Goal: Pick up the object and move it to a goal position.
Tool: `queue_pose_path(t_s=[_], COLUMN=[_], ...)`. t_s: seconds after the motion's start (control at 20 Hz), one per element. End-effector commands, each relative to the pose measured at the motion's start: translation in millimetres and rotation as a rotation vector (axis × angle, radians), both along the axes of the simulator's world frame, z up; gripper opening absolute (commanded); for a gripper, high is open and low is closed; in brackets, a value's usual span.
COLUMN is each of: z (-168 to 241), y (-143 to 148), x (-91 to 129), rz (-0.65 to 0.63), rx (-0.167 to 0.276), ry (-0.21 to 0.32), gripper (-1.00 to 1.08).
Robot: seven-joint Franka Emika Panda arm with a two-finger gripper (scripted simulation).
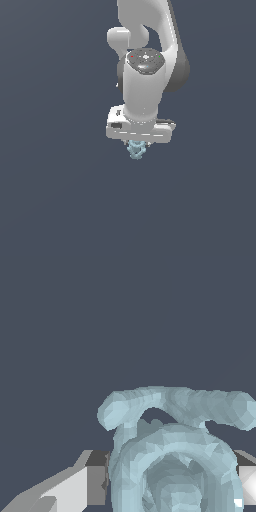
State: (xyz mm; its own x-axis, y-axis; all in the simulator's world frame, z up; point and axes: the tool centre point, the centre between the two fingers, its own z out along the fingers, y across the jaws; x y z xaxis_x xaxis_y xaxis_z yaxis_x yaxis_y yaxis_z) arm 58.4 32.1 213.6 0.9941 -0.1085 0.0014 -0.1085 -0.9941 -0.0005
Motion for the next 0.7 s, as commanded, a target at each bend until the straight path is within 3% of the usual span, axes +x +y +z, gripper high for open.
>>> queue_pose_path(t_s=[0.0,0.65], z=[17.1,50.2], y=[-5.0,-14.7], x=[5.8,19.8], rz=[0.001,0.001], rx=[0.0,0.0], ry=[0.001,0.001], gripper=[-1.0,-1.0])
